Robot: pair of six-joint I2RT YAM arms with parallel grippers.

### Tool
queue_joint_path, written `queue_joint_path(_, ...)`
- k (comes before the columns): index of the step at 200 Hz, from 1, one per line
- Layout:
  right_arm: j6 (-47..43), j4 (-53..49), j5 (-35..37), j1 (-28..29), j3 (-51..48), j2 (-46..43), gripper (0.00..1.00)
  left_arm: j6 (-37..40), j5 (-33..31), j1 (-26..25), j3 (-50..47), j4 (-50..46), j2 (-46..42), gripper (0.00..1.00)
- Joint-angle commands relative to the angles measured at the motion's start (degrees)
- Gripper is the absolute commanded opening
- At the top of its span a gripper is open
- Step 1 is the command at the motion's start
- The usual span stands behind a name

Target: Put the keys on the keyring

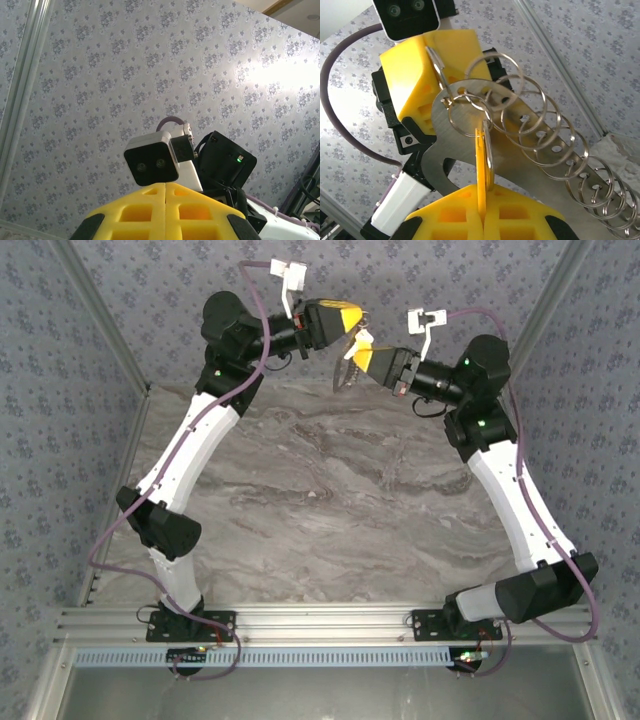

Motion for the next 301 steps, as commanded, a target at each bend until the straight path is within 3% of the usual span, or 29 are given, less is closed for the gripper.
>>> queue_joint_path(1, -1.8, -3.92, -0.85, -2.07, 1.35, -1.81, 0.0, 0.66, -0.41, 0.14, -0.08, 2.53, -1.7, 0.0)
queue_joint_path(70, -4.52, -10.07, -2.25, -6.39, 4.2, -3.5, 0.0, 5.03, -0.07, 0.36, -1.69, -1.64, -3.03, 0.0)
queue_joint_path(148, -5.79, -12.33, -2.25, -6.17, 9.55, -1.14, 0.0, 6.01, 1.1, -0.44, -2.66, -2.79, -3.64, 0.0)
queue_joint_path(195, -6.67, -13.3, -2.03, -3.26, 13.44, 1.58, 0.0, 6.32, 1.17, -1.16, -2.75, -2.96, -3.74, 0.0)
queue_joint_path(301, -9.5, -17.7, -1.71, -6.5, 10.61, -1.67, 0.0, 7.68, 0.69, -1.25, -2.93, -4.33, -4.08, 0.0)
